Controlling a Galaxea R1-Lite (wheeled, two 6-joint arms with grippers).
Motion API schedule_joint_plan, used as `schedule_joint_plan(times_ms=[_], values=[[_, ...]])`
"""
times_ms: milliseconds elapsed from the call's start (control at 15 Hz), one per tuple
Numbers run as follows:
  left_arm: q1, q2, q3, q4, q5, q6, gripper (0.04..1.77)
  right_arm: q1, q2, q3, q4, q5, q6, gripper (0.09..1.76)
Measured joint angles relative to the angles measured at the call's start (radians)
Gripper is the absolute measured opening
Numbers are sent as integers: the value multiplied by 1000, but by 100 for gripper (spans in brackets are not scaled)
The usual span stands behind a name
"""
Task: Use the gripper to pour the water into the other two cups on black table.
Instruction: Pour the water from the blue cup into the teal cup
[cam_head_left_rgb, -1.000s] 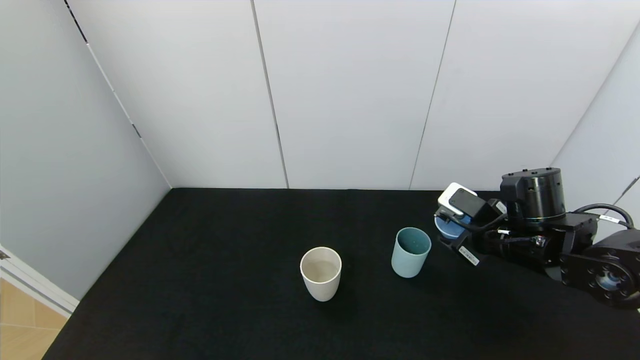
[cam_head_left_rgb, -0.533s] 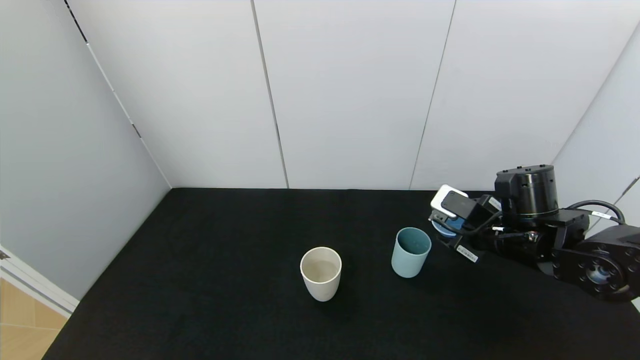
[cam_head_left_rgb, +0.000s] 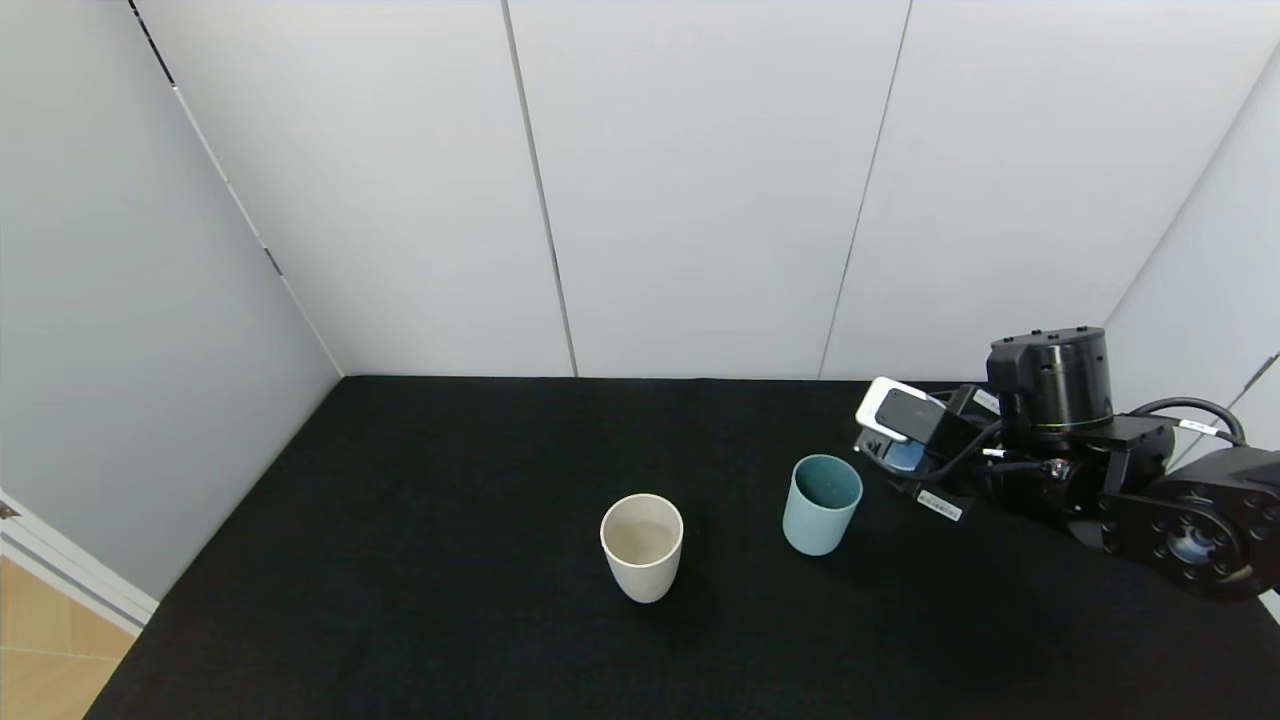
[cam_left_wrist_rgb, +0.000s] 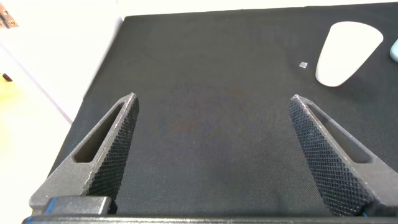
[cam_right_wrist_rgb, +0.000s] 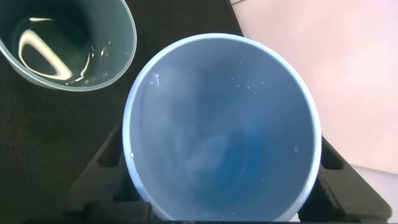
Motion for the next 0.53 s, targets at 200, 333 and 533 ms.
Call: schedule_joint_plan(times_ms=[200, 333, 533], values=[[0, 0, 0, 0, 0, 0, 172, 1, 8, -8, -1, -23, -24, 132], [0, 0, 0, 0, 0, 0, 172, 1, 13, -14, 0, -27, -41, 132], [0, 0, 0, 0, 0, 0, 172, 0, 16, -20, 0, -42, -71, 132]])
